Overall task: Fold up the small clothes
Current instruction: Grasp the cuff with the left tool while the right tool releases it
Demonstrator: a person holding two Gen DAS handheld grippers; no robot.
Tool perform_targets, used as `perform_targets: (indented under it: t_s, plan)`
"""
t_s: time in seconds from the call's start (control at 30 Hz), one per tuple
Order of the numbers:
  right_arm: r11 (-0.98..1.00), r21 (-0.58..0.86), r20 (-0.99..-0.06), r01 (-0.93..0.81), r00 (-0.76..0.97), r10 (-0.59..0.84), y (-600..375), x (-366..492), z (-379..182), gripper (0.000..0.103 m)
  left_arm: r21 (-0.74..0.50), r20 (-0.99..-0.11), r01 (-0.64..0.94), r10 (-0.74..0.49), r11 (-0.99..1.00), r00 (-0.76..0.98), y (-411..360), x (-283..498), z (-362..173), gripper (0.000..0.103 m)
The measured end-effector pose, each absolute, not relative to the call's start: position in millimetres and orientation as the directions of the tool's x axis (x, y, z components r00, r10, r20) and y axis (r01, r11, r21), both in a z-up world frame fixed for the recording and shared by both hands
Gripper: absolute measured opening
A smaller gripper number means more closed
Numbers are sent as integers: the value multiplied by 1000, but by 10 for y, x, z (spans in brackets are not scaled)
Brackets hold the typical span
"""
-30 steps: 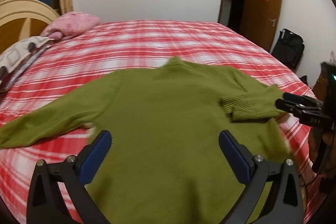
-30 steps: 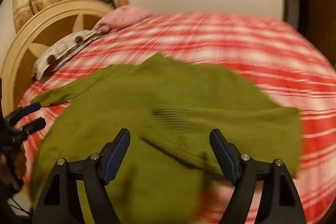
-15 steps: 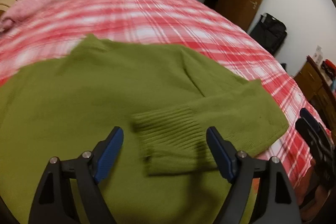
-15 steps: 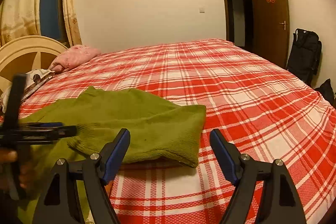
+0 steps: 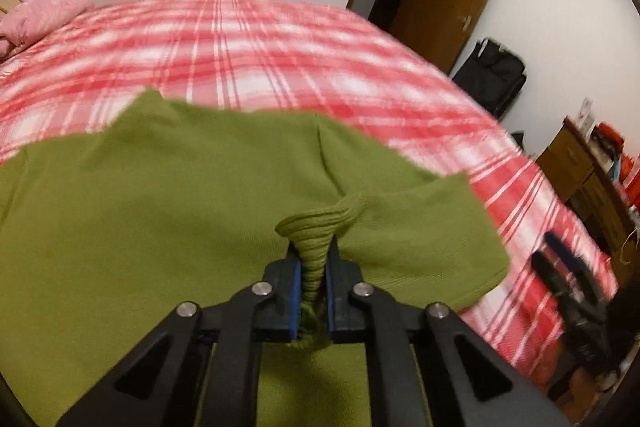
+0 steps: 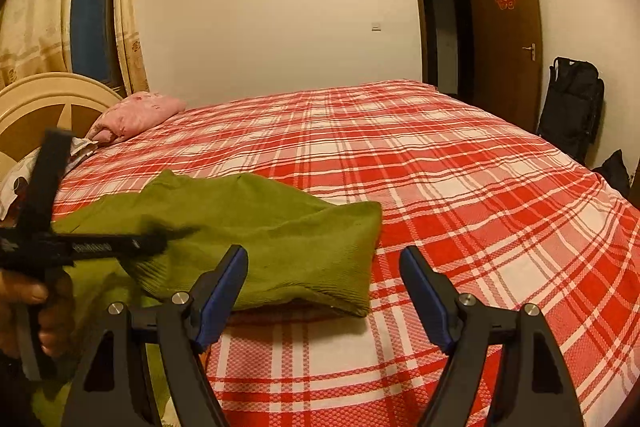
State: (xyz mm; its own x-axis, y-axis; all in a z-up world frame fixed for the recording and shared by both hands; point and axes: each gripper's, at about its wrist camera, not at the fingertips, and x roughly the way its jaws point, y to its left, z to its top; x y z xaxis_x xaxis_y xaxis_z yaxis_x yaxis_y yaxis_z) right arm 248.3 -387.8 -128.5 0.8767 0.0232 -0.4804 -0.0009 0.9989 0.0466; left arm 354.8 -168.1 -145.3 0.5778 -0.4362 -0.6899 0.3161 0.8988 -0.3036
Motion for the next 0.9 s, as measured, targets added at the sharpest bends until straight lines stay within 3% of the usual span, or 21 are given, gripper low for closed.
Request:
perform_targets:
  t_s: [0.33,0.9]
  plan:
    - [1000,-10,-475,-25,880,17,-3758,2468,-1297,79,-242,-619,260,-355,935,701,-946,3490,-874,10]
    - [994,-84,-522,-66,853,12,-3581,2536,-1399,79,-266,-694,46,-225,963,684,15,3612,-1429,10]
